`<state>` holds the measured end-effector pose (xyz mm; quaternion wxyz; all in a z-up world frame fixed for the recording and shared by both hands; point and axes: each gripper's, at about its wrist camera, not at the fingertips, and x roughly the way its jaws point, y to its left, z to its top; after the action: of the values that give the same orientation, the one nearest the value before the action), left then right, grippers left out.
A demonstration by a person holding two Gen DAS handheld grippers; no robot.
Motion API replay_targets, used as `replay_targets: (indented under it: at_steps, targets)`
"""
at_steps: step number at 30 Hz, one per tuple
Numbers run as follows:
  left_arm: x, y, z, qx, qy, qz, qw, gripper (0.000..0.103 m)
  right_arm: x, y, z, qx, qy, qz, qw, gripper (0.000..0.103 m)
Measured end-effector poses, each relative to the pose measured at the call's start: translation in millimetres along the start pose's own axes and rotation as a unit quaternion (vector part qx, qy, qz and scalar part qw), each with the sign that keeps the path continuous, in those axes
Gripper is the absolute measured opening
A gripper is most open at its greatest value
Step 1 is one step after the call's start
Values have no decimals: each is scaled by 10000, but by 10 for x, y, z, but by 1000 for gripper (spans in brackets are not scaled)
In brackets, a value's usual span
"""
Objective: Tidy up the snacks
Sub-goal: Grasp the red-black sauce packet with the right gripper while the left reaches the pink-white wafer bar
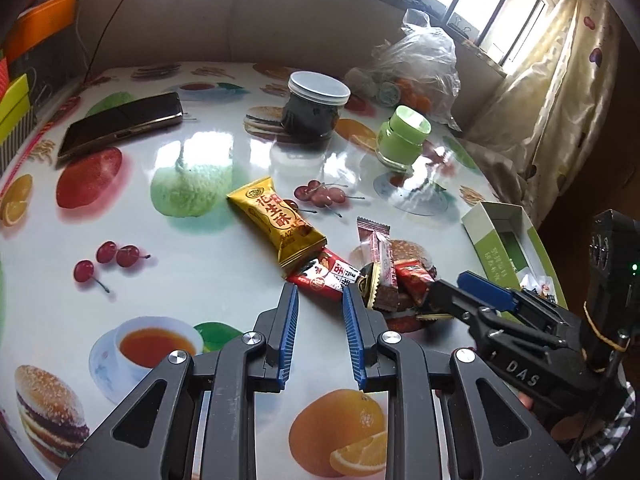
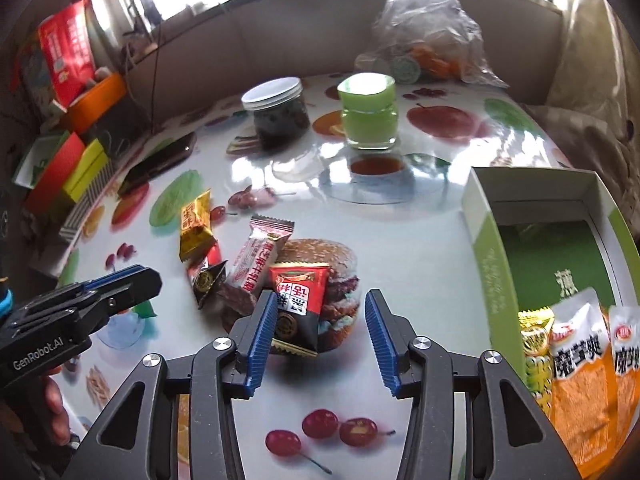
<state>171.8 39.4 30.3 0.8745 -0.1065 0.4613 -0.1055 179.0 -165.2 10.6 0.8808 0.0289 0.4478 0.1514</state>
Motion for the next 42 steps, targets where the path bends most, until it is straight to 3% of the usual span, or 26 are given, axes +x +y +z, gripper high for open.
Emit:
replay_targets:
  at_steps: [3,5,6,25,30,42]
  targets:
    - [31,-4,24,6,15,-3,10000,25,28,41,15,-139,-13,-61,9999,46]
    - [43,-10,34,12,16,-25,10000,45,56,47,26,-168,21,-59,9998,46]
    - [48,-7,39,8,19,-36,10000,47,68,48,30,-176,40,-54,9998,46]
    - [114,-194,166,247,34,-129,9996,47,154,-15,49,30,98,-23,9999,46]
    - [196,-308,223,301,100,-272,9991,47,139,-59,48,83,91,-86,9999,26]
    - [471,-504,278,515,368,-123,9979,47,-47,-168,-19,297,-130,-51,9995,22]
